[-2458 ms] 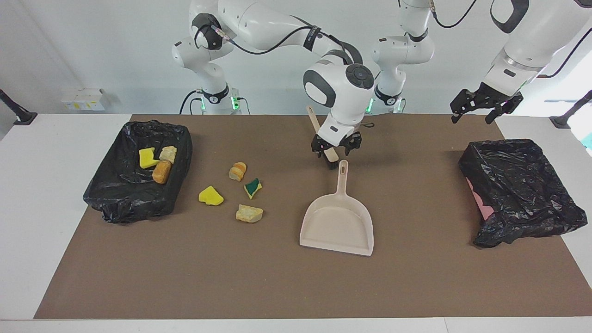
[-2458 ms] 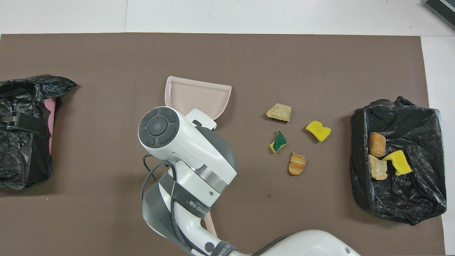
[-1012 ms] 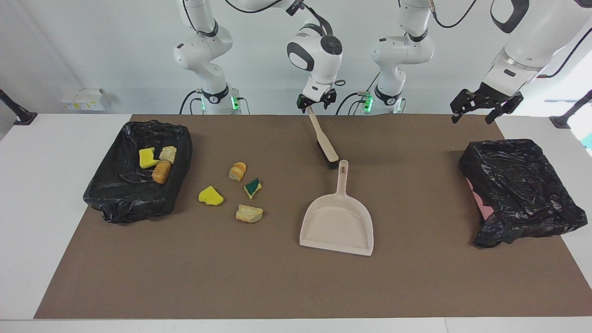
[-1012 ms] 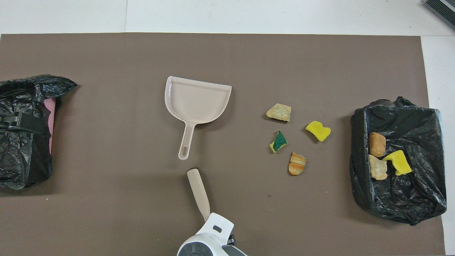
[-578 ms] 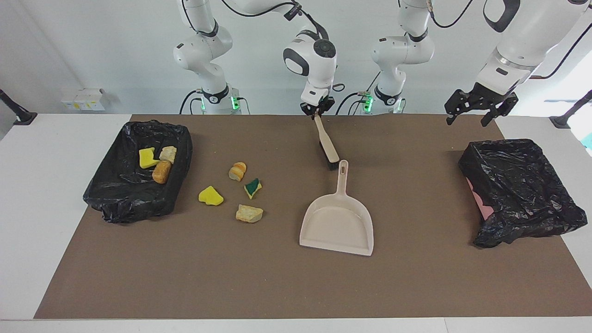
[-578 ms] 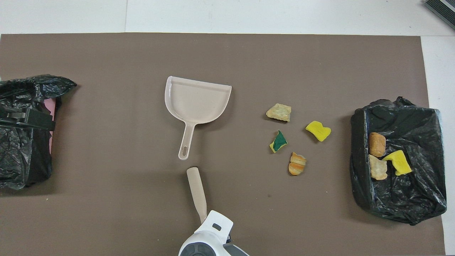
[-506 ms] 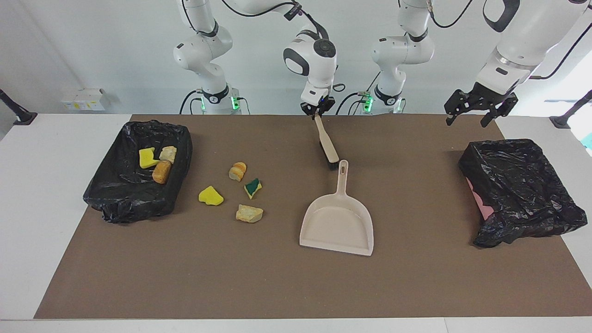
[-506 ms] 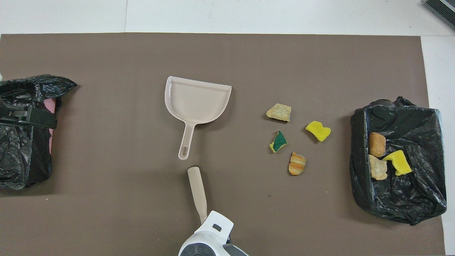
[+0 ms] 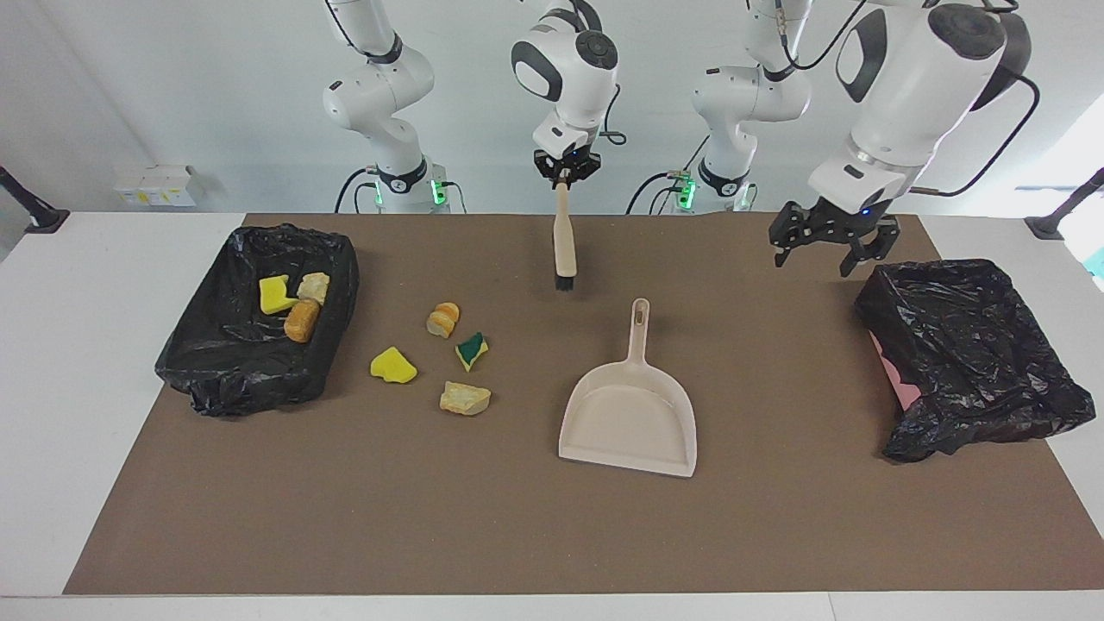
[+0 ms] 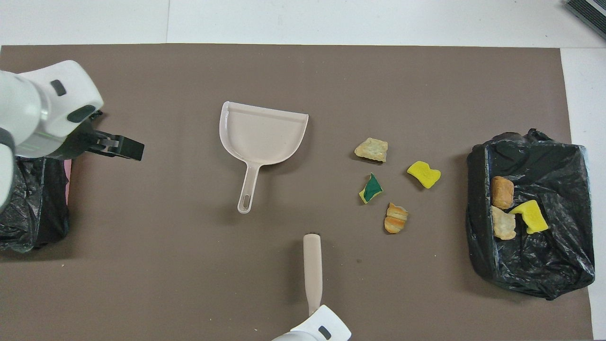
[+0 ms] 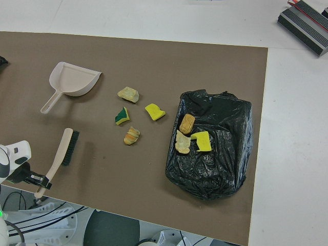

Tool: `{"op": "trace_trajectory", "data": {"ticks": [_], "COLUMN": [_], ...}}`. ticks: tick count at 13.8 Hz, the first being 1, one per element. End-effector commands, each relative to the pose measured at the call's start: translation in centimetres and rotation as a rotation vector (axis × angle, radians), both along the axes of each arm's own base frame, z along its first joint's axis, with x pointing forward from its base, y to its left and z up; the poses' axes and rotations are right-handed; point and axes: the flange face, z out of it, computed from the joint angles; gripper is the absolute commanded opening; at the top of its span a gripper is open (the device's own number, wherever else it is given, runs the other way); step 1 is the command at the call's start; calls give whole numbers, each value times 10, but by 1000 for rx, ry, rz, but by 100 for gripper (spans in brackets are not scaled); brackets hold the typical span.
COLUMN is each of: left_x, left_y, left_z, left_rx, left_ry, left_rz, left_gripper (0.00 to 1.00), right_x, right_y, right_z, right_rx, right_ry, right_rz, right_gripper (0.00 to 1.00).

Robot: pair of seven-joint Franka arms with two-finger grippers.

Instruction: Sweep and dump trash in bin

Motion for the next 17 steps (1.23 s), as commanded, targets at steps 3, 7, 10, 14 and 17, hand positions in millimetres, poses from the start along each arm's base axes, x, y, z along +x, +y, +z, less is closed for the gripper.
{"op": "trace_trajectory", "data": {"ticks": [3, 7, 10, 14, 17], "left_x": [-6, -3, -14, -41, -46], "left_y": [-66, -135, -164, -174, -172], "left_z": [-60, -127, -170, -214, -217], "left_rx": [-9, -7, -5, 4, 17], "left_ry": [-7, 15, 20, 32, 58], "left_rz": [-38, 6, 8, -25, -24], "left_gripper": [100, 100, 100, 100, 100], "right_x": [46, 104, 138, 181, 198], "right_y": [-79, -151, -199, -267, -278], "right_z": [-12, -10, -15, -29, -40], "right_rx": [-188, -231, -263, -195, -118], "right_ry": [-59, -43, -36, -5, -18], "right_rz": [-217, -274, -228, -185, -127], "right_gripper": [0, 0, 0, 0, 0]}}
